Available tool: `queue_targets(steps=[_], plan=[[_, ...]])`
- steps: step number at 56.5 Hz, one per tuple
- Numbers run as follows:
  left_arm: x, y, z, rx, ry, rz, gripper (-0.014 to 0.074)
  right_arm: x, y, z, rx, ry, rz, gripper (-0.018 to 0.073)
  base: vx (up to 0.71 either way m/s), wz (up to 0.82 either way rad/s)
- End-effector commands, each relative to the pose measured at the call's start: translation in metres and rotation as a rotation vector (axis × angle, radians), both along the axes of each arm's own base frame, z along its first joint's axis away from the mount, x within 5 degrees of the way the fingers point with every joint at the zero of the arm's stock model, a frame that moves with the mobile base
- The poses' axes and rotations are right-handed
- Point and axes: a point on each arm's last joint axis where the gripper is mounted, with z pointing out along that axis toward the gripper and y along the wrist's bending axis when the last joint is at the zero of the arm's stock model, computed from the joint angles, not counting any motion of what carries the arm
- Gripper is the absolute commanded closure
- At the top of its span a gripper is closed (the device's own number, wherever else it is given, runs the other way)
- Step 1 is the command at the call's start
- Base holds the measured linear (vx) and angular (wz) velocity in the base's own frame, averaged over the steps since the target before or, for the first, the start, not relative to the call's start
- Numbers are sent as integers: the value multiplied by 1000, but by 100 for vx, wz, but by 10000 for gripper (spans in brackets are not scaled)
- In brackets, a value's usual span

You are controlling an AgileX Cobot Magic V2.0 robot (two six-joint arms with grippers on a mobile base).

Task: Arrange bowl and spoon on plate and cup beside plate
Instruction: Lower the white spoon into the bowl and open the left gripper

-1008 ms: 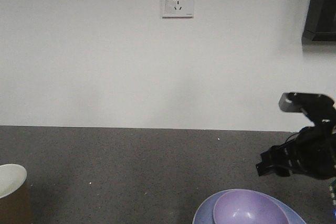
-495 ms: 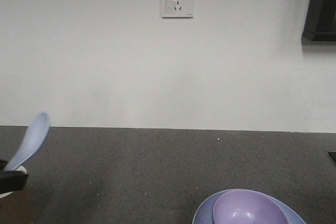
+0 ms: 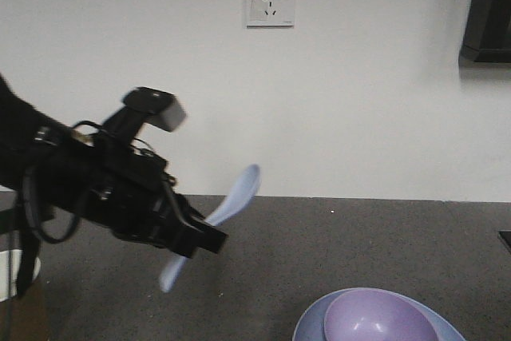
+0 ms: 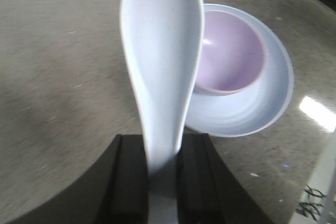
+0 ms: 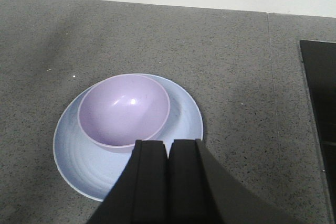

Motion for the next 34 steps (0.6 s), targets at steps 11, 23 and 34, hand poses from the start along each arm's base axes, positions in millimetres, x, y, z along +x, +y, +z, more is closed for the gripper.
queue_targets(steps=[11, 23, 34], plan=[[-4, -75, -8, -93, 26, -98, 596, 3, -1, 13, -1, -93, -15, 569, 0, 0], [2, -114, -42, -52, 108, -147, 596, 3, -2, 13, -4, -94, -17, 569, 0, 0], [14, -126, -61, -39, 169, -112, 559, 3, -2, 13, -4, -94, -17, 568, 0, 0]])
